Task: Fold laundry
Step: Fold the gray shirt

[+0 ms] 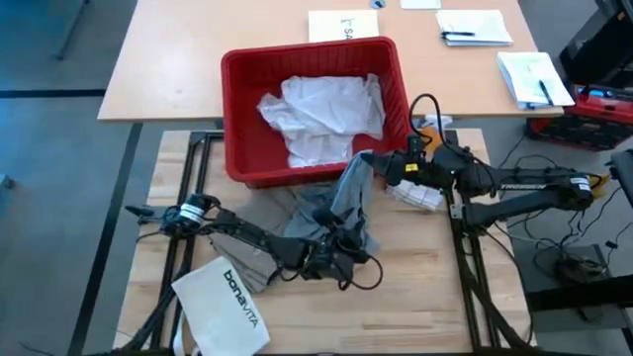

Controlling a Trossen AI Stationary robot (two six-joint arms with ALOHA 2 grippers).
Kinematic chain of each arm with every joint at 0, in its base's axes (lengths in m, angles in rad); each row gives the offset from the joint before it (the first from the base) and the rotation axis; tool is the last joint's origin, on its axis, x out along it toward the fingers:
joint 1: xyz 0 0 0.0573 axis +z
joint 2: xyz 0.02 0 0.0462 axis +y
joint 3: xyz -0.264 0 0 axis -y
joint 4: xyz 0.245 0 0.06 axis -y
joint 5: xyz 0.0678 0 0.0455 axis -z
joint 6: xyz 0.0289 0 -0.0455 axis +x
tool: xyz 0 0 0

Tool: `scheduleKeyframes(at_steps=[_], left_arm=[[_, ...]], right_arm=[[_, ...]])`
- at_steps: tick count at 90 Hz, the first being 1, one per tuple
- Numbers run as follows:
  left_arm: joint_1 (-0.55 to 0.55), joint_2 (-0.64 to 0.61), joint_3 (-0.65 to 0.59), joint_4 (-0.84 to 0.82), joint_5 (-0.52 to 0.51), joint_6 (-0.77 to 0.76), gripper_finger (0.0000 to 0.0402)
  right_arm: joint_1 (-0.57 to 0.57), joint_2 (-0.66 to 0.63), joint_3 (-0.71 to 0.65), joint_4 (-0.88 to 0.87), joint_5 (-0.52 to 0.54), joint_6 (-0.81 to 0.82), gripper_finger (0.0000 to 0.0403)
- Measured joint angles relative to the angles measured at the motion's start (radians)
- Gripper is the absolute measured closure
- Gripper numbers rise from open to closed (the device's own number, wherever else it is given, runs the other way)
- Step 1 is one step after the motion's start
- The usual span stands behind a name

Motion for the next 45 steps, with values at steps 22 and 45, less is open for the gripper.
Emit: scheduleKeyframes(at_steps=[22, 45], left_arm=[[0.032, 0.004, 0.001, -0.086, 0.046, -0.113, 0.0138], [0.053, 0.001, -0.01, -0.1, 0.043, -0.1, 0.0028]], right_arm=[[0.0, 0.0, 0.0, 0.0, -0.003, -0.015, 0.0403], [0.0, 0.0, 0.0, 0.0, -0.005, -0.011, 0.0403]])
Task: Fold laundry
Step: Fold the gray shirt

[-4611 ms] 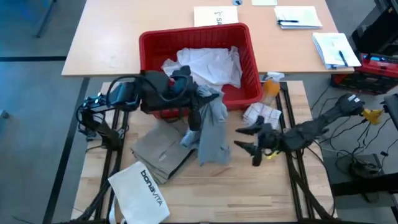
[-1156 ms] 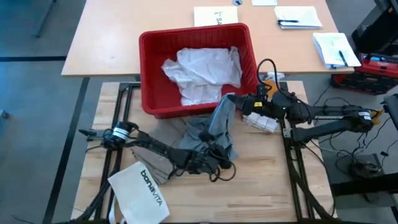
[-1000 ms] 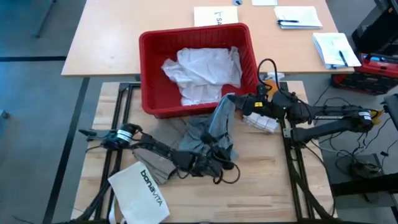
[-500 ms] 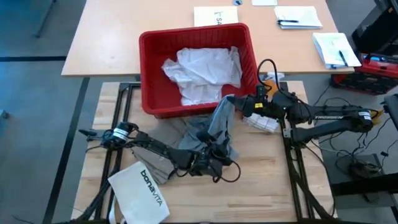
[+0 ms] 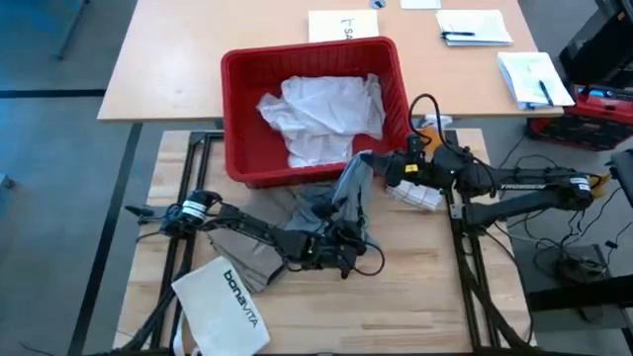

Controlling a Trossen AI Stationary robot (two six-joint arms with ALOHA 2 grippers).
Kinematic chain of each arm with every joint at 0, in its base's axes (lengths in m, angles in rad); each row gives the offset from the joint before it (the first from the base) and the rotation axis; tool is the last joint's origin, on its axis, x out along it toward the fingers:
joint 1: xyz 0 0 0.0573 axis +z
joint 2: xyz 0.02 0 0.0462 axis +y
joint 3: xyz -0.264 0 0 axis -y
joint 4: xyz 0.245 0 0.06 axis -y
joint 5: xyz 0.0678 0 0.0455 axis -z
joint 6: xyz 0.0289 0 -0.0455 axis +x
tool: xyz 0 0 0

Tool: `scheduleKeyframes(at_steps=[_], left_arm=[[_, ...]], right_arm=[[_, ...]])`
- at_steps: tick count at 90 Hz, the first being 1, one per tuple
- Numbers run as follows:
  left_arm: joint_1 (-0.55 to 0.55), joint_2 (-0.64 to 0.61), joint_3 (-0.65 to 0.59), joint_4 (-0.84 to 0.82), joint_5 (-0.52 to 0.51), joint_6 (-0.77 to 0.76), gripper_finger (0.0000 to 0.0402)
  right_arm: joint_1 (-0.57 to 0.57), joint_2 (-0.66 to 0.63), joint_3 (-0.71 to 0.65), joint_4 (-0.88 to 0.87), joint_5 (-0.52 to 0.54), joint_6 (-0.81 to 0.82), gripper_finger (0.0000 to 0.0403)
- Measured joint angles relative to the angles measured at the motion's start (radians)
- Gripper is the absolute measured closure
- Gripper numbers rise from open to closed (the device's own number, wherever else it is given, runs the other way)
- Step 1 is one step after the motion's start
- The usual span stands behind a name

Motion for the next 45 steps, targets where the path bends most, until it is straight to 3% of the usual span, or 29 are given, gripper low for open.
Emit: scheduleKeyframes(at_steps=[12, 34, 45], left_arm=[[0.021, 0.0, 0.0, -0.043, -0.101, 0.007, 0.001], [0.061, 0.0, -0.002, -0.073, -0.104, 0.0, 0.0012], [0.056, -0.002, -0.003, -0.075, -0.136, 0.031, 0.0044]], right_arm=[[0.0, 0.0, 0.0, 0.0, 0.001, 0.031, 0.0403], [0.0, -0.007, 0.0, 0.001, 0.001, 0.037, 0.0403], [0.0, -0.022, 0.0, 0.0, 0.003, 0.018, 0.0403]])
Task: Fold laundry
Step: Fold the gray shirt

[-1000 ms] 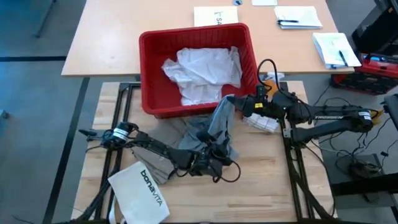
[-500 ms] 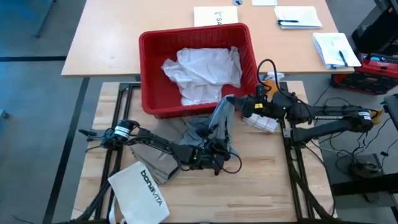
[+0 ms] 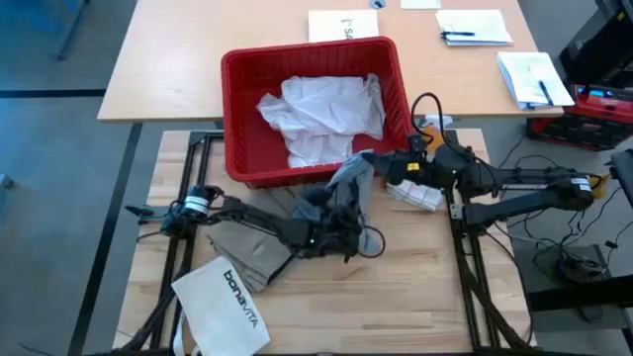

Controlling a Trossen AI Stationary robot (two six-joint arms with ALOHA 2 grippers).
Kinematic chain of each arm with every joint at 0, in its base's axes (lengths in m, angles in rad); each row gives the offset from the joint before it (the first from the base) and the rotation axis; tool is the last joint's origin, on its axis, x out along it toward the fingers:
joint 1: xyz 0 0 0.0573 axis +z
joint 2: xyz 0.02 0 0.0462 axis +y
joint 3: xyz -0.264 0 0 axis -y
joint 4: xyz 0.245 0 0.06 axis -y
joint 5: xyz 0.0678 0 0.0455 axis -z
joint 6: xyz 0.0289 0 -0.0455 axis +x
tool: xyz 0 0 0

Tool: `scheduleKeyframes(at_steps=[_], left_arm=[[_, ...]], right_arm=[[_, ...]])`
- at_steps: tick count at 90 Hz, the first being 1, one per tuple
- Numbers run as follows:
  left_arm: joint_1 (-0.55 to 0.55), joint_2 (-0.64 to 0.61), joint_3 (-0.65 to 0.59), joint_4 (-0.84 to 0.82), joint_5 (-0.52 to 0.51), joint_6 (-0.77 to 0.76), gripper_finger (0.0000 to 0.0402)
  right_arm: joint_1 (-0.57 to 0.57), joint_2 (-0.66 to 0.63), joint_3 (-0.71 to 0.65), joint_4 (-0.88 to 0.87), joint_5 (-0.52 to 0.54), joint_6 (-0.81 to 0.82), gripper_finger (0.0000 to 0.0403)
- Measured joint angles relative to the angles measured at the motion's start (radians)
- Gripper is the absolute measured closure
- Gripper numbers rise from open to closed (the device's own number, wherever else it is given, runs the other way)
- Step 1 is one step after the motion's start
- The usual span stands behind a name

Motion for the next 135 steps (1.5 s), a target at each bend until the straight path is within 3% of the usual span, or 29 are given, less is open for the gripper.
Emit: scheduleKeyframes(at_steps=[11, 29, 34, 68, 80, 94, 100, 110, 117, 127, 135], left_arm=[[-0.006, -0.002, 0.0, -0.005, -0.005, 0.031, 0.014], [-0.007, -0.003, 0.0, -0.025, 0.045, -0.018, 0.0357], [-0.008, -0.014, -0.002, -0.029, 0.059, -0.022, 0.0386], [-0.041, -0.232, 0.002, -0.116, 0.104, -0.012, 0.0401], [-0.083, -0.342, 0.002, -0.129, 0.115, 0.073, 0.0401], [-0.129, -0.468, 0.002, -0.151, 0.163, 0.169, 0.0401], [-0.129, -0.519, 0.002, -0.173, 0.267, 0.161, 0.0401], [-0.1, -0.582, 0.003, -0.231, 0.573, 0.047, 0.0401], [-0.092, -0.595, 0.003, -0.266, 0.653, -0.005, 0.0401], [-0.086, -0.596, 0.003, -0.333, 0.774, -0.021, 0.0401], [-0.08, -0.585, 0.003, -0.399, 0.853, -0.073, 0.0402]], right_arm=[[0.0, -0.019, 0.0, -0.001, 0.0, -0.004, 0.0403], [0.0, -0.038, 0.001, -0.007, 0.0, -0.004, 0.0403], [0.0, -0.042, 0.001, -0.027, 0.0, -0.004, 0.0403], [0.0, -0.084, 0.002, -0.202, 0.004, -0.017, 0.0403], [0.0, -0.15, 0.002, -0.373, 0.0, -0.019, 0.0403], [0.0, -0.237, 0.002, -0.434, -0.012, -0.069, 0.0403], [0.0, -0.264, 0.002, -0.432, -0.069, -0.109, 0.0403], [0.001, -0.29, 0.002, -0.449, -0.241, -0.203, 0.0403], [0.014, -0.285, 0.002, -0.468, -0.354, -0.228, 0.0403], [0.042, -0.263, 0.001, -0.476, -0.383, -0.264, 0.0403], [0.043, -0.245, 0.001, -0.469, -0.344, -0.263, 0.0403]])
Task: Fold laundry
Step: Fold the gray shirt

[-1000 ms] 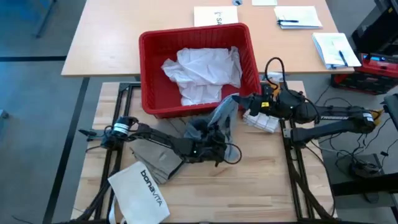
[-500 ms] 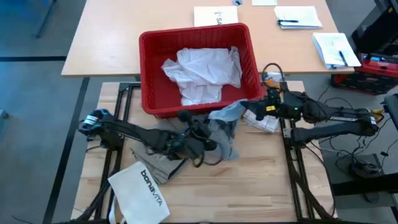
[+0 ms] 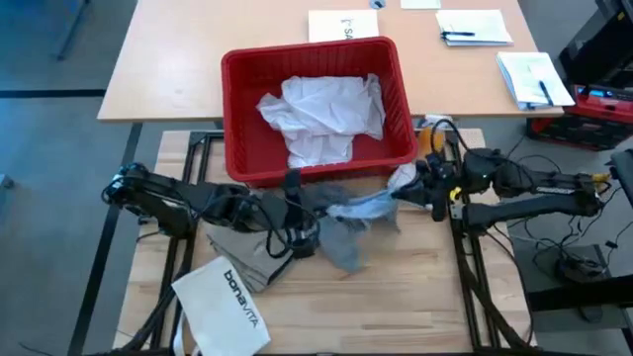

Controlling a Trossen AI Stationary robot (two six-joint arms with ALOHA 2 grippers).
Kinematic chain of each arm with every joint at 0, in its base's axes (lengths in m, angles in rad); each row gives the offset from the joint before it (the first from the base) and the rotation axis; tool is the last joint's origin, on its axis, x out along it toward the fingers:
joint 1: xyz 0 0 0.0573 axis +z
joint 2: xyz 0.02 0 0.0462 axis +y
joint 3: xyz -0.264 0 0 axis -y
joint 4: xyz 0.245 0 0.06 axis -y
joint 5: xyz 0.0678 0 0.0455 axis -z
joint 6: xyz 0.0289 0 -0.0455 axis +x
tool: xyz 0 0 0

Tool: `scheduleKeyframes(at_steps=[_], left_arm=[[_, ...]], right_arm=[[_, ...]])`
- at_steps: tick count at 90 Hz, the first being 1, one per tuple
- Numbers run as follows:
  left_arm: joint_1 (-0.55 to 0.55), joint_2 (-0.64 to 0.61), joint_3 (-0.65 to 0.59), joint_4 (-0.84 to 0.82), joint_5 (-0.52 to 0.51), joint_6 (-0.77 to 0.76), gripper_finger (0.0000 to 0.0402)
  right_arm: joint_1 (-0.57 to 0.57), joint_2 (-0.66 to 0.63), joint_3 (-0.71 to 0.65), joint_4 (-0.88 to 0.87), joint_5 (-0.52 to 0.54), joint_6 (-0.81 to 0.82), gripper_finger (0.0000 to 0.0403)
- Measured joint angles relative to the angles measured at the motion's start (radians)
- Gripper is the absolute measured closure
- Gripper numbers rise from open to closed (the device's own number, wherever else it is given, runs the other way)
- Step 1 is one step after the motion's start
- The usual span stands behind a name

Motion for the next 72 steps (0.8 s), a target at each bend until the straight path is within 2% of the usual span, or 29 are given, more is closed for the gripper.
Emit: scheduleKeyframes(at_steps=[9, 17, 23, 33, 43, 53, 61, 72], left_arm=[[0.0, 0.017, 0.0, -0.028, 0.002, -0.031, 0.0402], [-0.001, 0.015, 0.0, -0.021, 0.028, -0.04, 0.0402], [-0.002, 0.005, 0.0, -0.02, 0.098, -0.06, 0.0402], [-0.003, -0.01, 0.001, -0.032, 0.233, -0.085, 0.0402], [-0.003, -0.022, 0.002, -0.106, 0.247, -0.102, 0.0402], [-0.002, -0.026, 0.002, -0.157, 0.256, -0.126, 0.0402], [-0.002, -0.031, 0.002, -0.16, 0.263, -0.127, 0.0402], [-0.002, -0.034, 0.002, -0.166, 0.3, -0.142, 0.0402]], right_arm=[[0.0, 0.025, 0.0, -0.001, 0.047, 0.027, 0.0393], [0.0, 0.039, 0.0, -0.005, 0.031, -0.006, 0.0358], [0.01, 0.046, 0.0, -0.007, -0.017, -0.074, 0.0315], [0.034, 0.055, 0.0, -0.02, -0.035, -0.194, 0.0226], [0.031, 0.057, 0.0, -0.018, -0.031, -0.242, 0.0135], [0.037, 0.059, 0.0, -0.137, -0.03, -0.413, 0.0066], [0.055, 0.078, 0.0, -0.246, 0.007, -0.548, 0.0046], [0.058, 0.116, -0.001, -0.306, 0.097, -0.635, 0.005]])
